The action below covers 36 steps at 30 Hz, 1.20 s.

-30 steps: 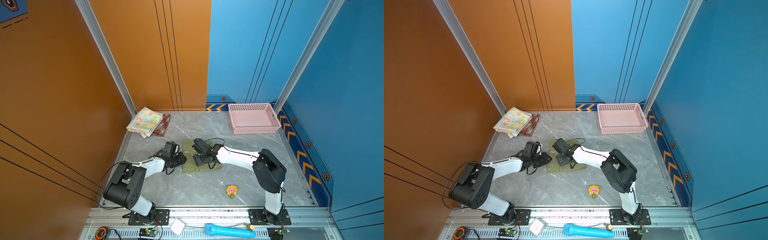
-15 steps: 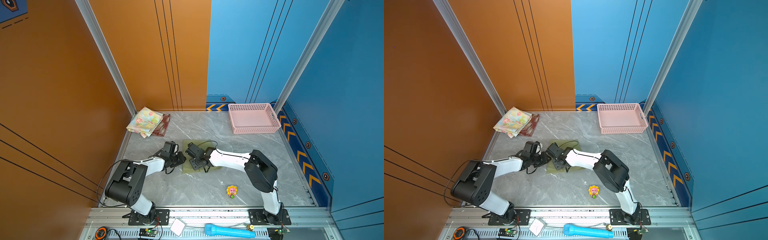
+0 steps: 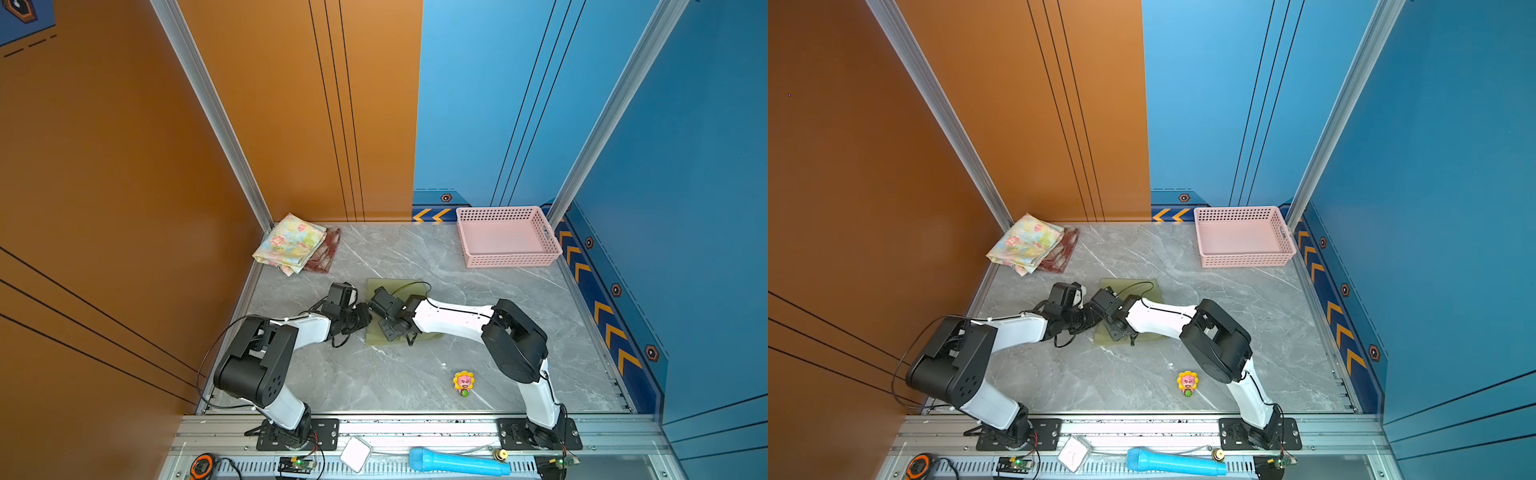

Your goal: Fold and stack the skirts

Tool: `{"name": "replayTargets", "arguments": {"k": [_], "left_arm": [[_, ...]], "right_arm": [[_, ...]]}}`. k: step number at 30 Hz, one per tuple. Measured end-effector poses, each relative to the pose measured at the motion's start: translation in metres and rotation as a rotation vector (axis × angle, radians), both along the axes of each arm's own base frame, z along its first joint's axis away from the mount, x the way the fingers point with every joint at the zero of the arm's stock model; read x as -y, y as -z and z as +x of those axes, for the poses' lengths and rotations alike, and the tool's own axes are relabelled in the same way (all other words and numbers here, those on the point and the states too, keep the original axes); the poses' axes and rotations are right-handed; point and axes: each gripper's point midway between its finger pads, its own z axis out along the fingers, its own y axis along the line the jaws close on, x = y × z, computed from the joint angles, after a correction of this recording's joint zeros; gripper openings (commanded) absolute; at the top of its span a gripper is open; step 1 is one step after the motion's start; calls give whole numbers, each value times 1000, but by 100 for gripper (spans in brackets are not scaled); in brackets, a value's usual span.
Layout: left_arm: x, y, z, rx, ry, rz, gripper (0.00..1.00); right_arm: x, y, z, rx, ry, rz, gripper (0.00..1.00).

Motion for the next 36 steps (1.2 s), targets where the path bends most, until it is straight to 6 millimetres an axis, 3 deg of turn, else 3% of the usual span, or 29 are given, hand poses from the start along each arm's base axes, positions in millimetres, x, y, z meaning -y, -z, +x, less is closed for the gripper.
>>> {"name": "replayTargets", "arguments": {"k": [10,20,29,36], "left_arm": [[1,1,2,24,-2,-11,0],[3,0,7,48,-1,-26,0],[4,0,8,56,0,-30,0],[5,0,8,59,3,-34,0]], "right_arm": [[-1,-16,15,-83,102,143,0],[-11,-62,46,-115,332,448,0],[-32,-68,53,-140,417,552,0],[-45,-45,48,-172,437,539,0]]}}
